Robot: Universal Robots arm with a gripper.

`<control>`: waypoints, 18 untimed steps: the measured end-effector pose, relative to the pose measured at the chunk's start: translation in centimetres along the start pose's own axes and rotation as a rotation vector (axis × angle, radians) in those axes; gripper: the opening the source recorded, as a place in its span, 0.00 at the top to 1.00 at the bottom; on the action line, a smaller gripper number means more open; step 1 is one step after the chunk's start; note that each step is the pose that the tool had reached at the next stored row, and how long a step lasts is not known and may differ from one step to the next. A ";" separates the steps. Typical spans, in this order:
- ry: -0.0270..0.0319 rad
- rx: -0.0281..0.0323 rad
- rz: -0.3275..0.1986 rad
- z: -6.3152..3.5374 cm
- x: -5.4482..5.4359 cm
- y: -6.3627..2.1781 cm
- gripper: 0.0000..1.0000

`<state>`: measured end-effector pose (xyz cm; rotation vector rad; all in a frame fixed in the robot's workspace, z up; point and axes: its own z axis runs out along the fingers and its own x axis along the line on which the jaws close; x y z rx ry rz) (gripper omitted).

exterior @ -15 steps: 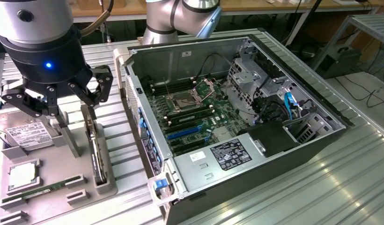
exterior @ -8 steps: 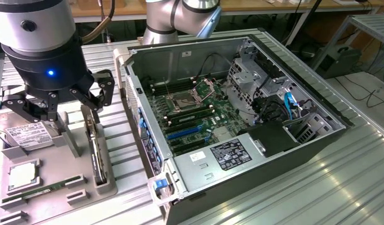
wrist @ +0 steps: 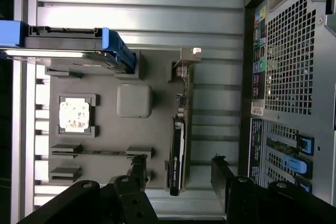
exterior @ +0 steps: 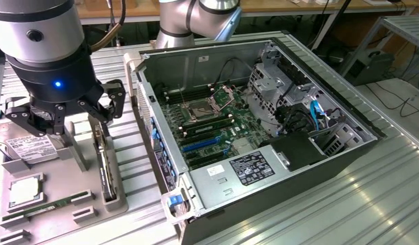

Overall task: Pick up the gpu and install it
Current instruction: 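Pick up the gpu and move the gpu toward the slot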

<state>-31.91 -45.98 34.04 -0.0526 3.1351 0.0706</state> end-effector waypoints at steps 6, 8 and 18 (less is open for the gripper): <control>0.0007 -0.0001 -0.012 0.36 0.0 -0.02 0.38; 0.0007 -0.0001 -0.012 0.45 0.0 -0.02 0.38; 0.0009 0.0056 -0.012 1.36 0.0 -0.06 0.38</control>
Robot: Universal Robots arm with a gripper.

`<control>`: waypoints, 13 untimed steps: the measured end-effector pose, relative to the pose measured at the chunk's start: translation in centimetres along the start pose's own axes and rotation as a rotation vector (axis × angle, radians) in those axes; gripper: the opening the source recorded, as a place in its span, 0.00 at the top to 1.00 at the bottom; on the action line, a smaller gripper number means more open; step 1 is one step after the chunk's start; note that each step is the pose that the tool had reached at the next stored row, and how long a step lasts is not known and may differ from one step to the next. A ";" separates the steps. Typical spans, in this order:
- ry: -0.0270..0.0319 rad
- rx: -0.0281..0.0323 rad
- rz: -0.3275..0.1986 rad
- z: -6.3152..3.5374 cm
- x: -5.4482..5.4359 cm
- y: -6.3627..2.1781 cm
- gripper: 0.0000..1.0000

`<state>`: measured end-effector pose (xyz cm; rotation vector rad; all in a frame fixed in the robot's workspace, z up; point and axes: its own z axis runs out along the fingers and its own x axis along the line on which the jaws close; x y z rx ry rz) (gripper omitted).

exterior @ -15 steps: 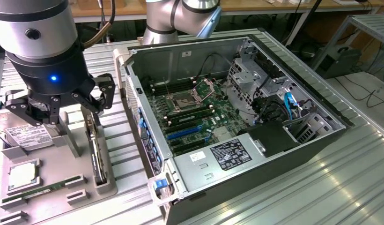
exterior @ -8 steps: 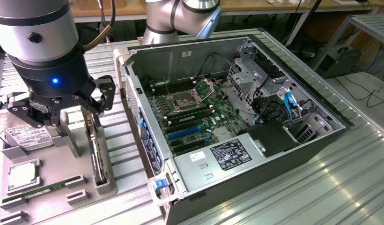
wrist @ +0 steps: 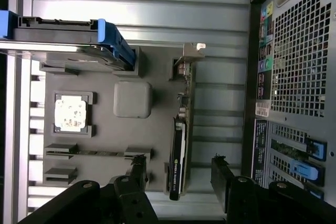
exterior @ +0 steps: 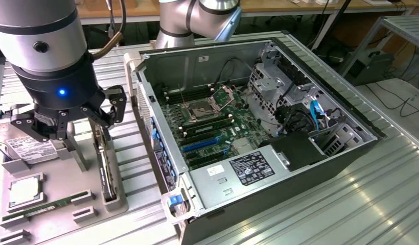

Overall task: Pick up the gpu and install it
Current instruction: 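Pick up the gpu and move the gpu toward the slot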

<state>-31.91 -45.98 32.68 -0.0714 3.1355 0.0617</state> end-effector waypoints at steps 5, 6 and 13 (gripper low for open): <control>0.0000 0.0000 0.000 0.88 0.0 -0.32 0.38; -0.0001 -0.0001 0.000 1.06 0.0 -0.38 0.38; -0.0001 0.0001 0.003 2.33 0.0 -0.60 0.38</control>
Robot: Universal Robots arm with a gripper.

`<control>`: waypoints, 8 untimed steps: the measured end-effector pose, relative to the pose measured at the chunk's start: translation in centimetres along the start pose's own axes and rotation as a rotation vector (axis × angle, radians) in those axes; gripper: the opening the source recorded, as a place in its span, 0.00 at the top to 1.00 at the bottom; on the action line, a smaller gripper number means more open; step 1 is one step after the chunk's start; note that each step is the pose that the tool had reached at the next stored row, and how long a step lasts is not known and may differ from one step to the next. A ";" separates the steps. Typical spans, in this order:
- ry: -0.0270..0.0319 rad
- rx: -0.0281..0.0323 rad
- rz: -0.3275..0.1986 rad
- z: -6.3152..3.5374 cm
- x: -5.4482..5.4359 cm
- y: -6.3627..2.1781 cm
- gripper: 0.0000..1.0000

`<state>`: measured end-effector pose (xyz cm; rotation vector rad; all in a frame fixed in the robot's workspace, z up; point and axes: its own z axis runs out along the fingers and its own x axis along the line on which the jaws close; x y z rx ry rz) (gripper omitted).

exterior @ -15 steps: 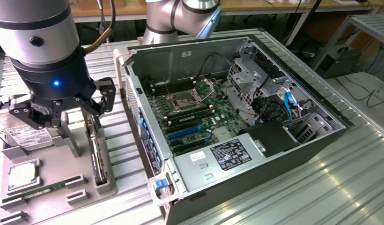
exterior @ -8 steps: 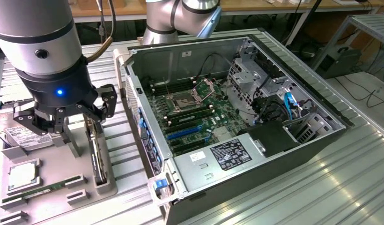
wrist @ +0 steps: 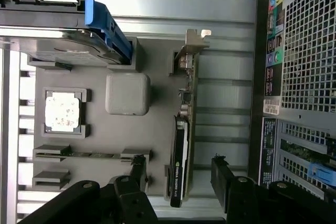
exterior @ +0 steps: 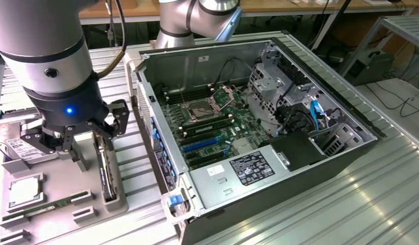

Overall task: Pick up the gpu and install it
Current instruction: 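Pick up the gpu and move the gpu toward the slot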

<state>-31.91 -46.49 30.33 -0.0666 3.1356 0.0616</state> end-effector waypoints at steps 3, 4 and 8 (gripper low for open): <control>0.0000 0.0000 0.000 0.56 0.0 -0.08 0.38; -0.0001 -0.0001 0.000 0.74 0.0 -0.09 0.38; 0.0000 0.0000 0.000 1.45 0.0 -0.17 0.38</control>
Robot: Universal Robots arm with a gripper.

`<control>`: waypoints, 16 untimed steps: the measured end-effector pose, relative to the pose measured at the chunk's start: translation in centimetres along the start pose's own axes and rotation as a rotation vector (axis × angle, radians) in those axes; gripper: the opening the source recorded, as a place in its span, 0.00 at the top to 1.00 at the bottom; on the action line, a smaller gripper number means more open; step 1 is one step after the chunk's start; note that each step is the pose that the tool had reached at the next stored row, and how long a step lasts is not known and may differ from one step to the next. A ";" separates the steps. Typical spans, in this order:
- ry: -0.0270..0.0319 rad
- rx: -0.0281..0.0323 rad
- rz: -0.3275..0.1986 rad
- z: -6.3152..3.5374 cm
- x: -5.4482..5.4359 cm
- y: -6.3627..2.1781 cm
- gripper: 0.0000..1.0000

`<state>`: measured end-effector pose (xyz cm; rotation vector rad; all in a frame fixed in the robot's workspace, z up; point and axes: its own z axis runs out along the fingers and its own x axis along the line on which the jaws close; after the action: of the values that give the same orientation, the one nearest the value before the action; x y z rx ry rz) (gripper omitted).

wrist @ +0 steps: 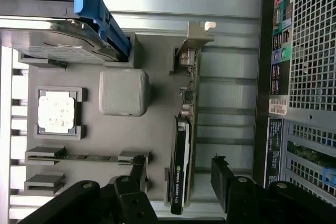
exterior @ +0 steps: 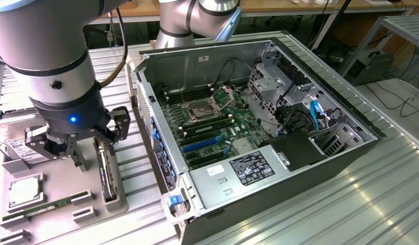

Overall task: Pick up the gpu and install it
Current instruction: 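Pick up the gpu and move the gpu toward the slot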

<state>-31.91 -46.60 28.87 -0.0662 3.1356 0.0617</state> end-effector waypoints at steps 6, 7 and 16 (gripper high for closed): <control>0.0000 0.0000 0.000 1.21 0.0 -0.05 0.38; 0.0000 0.0000 0.000 1.41 0.0 -0.06 0.38; -0.0003 0.0000 0.014 3.07 -0.1 0.25 0.38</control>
<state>-31.79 -46.23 25.81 -0.0449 3.1359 0.0618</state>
